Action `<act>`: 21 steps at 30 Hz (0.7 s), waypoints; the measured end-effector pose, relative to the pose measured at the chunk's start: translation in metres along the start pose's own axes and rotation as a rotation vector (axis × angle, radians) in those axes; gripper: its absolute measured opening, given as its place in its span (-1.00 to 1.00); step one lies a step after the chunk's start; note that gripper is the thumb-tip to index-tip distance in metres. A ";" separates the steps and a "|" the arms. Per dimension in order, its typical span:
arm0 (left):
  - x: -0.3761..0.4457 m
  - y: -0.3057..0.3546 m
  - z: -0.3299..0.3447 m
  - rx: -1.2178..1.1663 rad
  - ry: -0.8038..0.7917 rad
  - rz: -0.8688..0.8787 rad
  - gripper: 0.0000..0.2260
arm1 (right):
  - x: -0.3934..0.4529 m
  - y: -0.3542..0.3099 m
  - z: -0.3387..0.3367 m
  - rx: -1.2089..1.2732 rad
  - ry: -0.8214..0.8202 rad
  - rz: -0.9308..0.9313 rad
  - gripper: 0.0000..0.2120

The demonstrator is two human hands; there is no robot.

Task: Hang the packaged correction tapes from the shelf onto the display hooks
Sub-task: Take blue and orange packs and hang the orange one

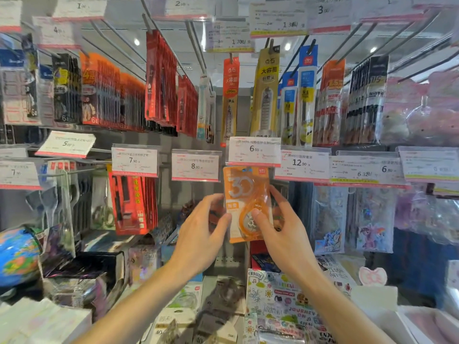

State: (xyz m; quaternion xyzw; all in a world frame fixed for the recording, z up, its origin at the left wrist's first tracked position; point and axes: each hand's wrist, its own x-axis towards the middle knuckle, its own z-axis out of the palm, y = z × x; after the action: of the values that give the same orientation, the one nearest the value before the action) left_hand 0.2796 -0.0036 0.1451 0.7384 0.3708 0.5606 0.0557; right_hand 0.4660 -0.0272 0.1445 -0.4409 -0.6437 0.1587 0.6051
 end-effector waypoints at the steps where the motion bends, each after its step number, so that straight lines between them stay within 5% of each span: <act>1: 0.001 0.000 0.004 -0.037 -0.013 -0.037 -0.72 | 0.001 0.002 0.000 -0.012 0.003 0.008 -0.43; 12: 0.024 -0.027 0.030 -0.118 -0.006 -0.162 -0.62 | 0.028 0.024 0.007 -0.121 -0.033 0.044 -0.50; 16: 0.034 -0.052 0.033 -0.133 -0.061 -0.168 -0.63 | 0.037 0.033 0.008 -0.148 -0.043 0.086 -0.69; 19: 0.043 -0.068 0.034 -0.153 -0.105 -0.165 -0.60 | 0.048 0.037 0.009 -0.132 -0.029 0.129 -0.60; 21: 0.052 -0.075 0.038 -0.158 -0.187 -0.215 -0.48 | 0.061 0.036 0.014 -0.051 -0.020 0.133 -0.27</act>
State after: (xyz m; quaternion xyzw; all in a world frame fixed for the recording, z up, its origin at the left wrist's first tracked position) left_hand 0.2813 0.0944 0.1346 0.7367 0.3956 0.5076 0.2077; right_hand 0.4744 0.0436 0.1536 -0.4965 -0.6228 0.1865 0.5752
